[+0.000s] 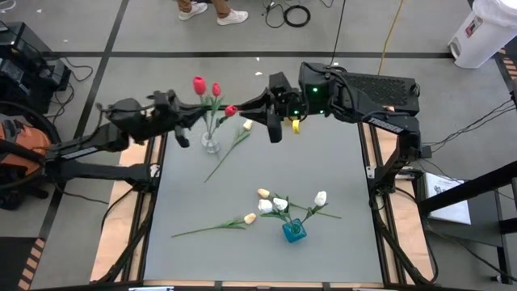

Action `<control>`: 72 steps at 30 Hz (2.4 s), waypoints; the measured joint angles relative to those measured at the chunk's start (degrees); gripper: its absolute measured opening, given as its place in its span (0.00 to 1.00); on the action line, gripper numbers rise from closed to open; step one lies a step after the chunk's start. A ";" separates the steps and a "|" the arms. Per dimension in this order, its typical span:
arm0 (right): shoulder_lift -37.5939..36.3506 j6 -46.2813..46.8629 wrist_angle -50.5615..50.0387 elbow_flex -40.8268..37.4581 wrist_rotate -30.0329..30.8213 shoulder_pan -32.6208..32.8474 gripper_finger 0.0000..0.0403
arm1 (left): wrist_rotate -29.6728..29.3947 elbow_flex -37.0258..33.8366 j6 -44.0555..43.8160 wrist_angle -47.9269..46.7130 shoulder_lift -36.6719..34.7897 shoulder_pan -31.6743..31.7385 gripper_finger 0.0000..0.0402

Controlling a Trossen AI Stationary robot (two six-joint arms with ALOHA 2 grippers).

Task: Sort flowers into vase by color
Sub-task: Put the red tulip into the transparent vase

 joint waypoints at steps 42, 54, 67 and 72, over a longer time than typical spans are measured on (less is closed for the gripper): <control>-12.65 -1.97 -32.09 0.04 23.69 2.85 0.29 | -13.57 -16.17 10.00 3.12 -8.79 13.80 0.02; -12.65 0.39 -32.01 0.04 24.78 5.43 0.29 | -1.71 -16.68 8.42 9.32 -3.38 22.56 0.02; -12.65 1.74 -31.98 0.00 25.02 5.60 0.29 | 1.40 -16.68 8.30 9.68 0.20 23.27 0.02; -12.62 1.74 -31.98 0.00 25.05 5.58 0.29 | 1.49 -16.68 8.51 11.45 0.28 23.64 0.02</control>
